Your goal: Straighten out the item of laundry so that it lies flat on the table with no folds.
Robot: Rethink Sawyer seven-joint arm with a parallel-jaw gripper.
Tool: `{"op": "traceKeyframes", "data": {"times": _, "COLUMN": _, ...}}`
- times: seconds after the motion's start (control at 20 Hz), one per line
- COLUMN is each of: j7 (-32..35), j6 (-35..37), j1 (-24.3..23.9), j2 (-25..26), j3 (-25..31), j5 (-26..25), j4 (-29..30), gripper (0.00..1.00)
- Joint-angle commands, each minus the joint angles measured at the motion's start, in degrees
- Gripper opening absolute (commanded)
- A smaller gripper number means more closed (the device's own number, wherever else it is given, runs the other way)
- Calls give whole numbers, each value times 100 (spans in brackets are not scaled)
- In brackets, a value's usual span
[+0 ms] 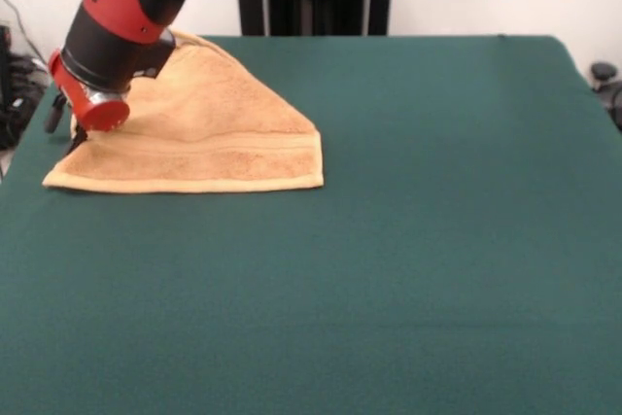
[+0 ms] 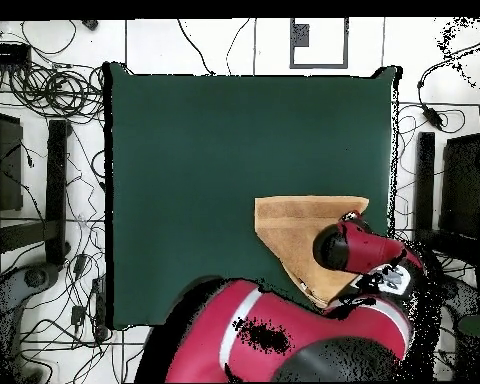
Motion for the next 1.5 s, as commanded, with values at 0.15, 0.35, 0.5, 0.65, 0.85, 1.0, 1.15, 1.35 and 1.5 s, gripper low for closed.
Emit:
{"op": "traceKeyframes", "data": {"times": 0.15, "j7": -2408, "j6": 1062, "j1": -1564, "j2": -1247, "j3": 2491, "j5": -1928, "j4": 853, "gripper": 100}}
{"op": "traceKeyframes", "data": {"times": 0.35, "j7": -3594, "j6": 2492, "j1": -2584, "j2": -2832, "j3": 3358, "j5": -1941, "j4": 1466, "gripper": 100}}
{"op": "traceKeyframes", "data": {"times": 0.5, "j7": -4196, "j6": 3347, "j1": -2885, "j2": -3381, "j3": 3668, "j5": -1752, "j4": 1480, "gripper": 100}}
{"op": "traceKeyframes", "data": {"times": 0.65, "j7": -4358, "j6": 3840, "j1": -2899, "j2": -3618, "j3": 3750, "j5": -1654, "j4": 1395, "gripper": 100}}
{"op": "traceKeyframes", "data": {"times": 0.85, "j7": -4501, "j6": 4044, "j1": -3182, "j2": -3781, "j3": 4096, "j5": -1488, "j4": 1478, "gripper": 100}}
{"op": "traceKeyframes", "data": {"times": 1.0, "j7": -4545, "j6": 3960, "j1": -3341, "j2": -3926, "j3": 4230, "j5": -1417, "j4": 1736, "gripper": 100}}
{"op": "traceKeyframes", "data": {"times": 1.15, "j7": -4405, "j6": 3855, "j1": -3324, "j2": -3922, "j3": 4218, "j5": -1464, "j4": 1801, "gripper": 100}}
{"op": "traceKeyframes", "data": {"times": 1.35, "j7": -4297, "j6": 3816, "j1": -3362, "j2": -3931, "j3": 4291, "j5": -1458, "j4": 1865, "gripper": 100}}
{"op": "traceKeyframes", "data": {"times": 1.5, "j7": -4162, "j6": 3773, "j1": -3393, "j2": -3944, "j3": 4366, "j5": -1433, "j4": 1937, "gripper": 100}}
